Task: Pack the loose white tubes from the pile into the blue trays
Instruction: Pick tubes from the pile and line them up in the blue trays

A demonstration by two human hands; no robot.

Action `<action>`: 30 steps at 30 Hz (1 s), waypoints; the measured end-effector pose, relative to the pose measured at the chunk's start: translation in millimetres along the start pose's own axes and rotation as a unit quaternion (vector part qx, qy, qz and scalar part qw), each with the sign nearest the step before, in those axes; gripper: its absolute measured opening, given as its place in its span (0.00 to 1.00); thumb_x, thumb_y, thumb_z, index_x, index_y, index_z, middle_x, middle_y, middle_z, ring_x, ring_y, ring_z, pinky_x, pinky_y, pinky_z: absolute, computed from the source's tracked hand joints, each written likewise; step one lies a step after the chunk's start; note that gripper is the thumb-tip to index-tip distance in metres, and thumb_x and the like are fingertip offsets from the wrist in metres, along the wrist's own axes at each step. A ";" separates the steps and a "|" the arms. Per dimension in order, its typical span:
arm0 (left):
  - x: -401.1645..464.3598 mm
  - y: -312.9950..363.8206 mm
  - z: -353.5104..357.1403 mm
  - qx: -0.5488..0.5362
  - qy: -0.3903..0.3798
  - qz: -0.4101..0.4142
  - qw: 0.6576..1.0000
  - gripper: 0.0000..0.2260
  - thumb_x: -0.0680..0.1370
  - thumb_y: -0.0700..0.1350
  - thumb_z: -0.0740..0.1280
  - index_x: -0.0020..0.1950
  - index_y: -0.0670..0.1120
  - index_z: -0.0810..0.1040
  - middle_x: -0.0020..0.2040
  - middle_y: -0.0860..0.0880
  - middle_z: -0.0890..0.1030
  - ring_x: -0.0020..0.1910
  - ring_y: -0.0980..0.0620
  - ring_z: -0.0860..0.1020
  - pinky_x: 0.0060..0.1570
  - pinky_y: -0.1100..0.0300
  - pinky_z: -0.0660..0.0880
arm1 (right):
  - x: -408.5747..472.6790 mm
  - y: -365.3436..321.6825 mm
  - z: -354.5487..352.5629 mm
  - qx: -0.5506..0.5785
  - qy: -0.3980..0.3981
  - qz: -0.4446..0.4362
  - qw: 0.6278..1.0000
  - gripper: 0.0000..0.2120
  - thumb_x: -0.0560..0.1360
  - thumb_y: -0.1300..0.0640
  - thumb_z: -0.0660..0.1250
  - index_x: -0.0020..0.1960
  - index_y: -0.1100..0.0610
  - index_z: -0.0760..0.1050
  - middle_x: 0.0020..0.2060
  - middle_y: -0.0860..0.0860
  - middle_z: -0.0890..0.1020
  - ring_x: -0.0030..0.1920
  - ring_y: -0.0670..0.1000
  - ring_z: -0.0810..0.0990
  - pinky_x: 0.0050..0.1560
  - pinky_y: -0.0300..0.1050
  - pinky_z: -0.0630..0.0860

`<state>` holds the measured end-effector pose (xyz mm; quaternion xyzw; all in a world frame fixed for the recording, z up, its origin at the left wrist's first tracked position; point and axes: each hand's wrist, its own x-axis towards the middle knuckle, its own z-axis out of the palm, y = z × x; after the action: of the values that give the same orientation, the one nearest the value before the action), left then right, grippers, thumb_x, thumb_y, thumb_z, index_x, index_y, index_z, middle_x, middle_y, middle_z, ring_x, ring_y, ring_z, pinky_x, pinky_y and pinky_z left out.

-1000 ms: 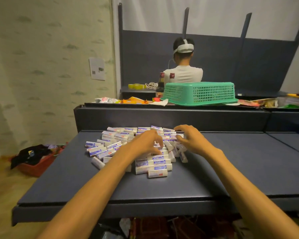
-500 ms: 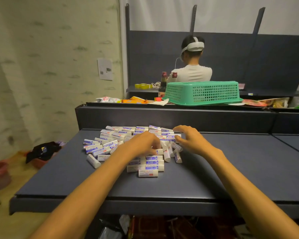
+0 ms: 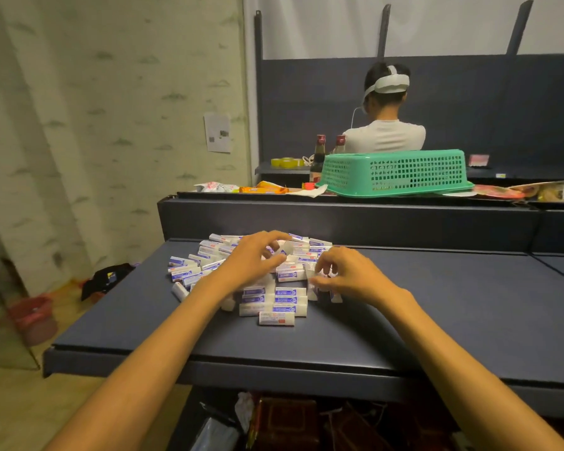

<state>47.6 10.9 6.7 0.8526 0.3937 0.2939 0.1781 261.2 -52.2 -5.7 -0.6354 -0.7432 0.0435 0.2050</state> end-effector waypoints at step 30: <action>-0.4 -37.1 -22.9 -0.225 0.034 0.016 0.974 0.11 0.72 0.42 0.75 0.52 0.54 0.83 0.49 0.55 0.84 0.49 0.55 0.82 0.50 0.57 0.80 | 0.5 -28.2 17.5 -0.016 -0.009 0.173 0.985 0.10 0.72 0.46 0.71 0.50 0.50 0.82 0.45 0.47 0.81 0.40 0.48 0.78 0.37 0.42 0.77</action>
<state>11.7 35.6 4.3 0.7865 0.3094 0.4063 0.3473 228.8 -53.6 -12.4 -0.7570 -0.6247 0.0722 0.1775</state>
